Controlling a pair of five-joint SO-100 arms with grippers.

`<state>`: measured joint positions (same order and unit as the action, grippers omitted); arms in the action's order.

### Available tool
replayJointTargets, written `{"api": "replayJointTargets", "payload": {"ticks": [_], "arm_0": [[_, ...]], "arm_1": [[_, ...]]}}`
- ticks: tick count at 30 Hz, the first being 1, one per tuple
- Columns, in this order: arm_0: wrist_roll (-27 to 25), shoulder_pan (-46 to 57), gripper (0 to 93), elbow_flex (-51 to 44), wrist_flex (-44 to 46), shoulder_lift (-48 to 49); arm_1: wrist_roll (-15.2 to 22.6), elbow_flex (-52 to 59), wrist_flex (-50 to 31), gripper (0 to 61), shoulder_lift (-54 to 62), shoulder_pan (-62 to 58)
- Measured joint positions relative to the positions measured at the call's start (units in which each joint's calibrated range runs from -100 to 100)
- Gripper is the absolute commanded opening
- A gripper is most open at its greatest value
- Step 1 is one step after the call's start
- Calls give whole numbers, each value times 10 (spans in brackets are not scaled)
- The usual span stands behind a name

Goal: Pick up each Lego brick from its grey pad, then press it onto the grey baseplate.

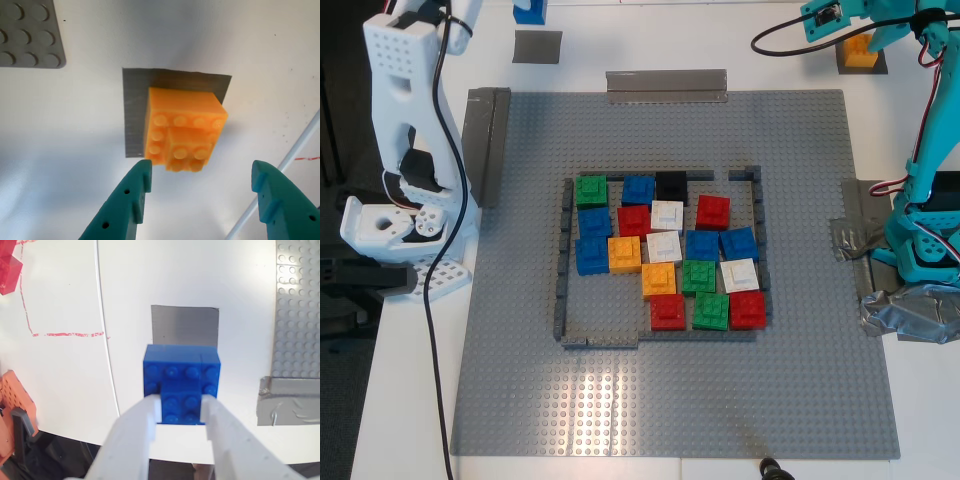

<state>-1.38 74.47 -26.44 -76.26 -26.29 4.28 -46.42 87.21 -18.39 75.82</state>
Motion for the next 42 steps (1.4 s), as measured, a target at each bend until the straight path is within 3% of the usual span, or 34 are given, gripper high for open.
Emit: {"api": "replayJointTargets", "payload": {"ticks": [8, 13, 24, 29, 42], "arm_0": [[0, 0, 221, 23, 2, 0], [0, 0, 134, 23, 2, 0], [1, 0, 120, 14, 6, -30], [3, 1, 0, 22, 31, -33], [7, 4, 0, 19, 30, -35]], "arm_1": [[-26, 160, 33, 2, 183, -45], [-39, 250, 60, 2, 291, -105], [-81, 420, 105, 2, 474, -337], [-75, 513, 105, 2, 538, -476], [0, 635, 86, 2, 547, -778]]}}
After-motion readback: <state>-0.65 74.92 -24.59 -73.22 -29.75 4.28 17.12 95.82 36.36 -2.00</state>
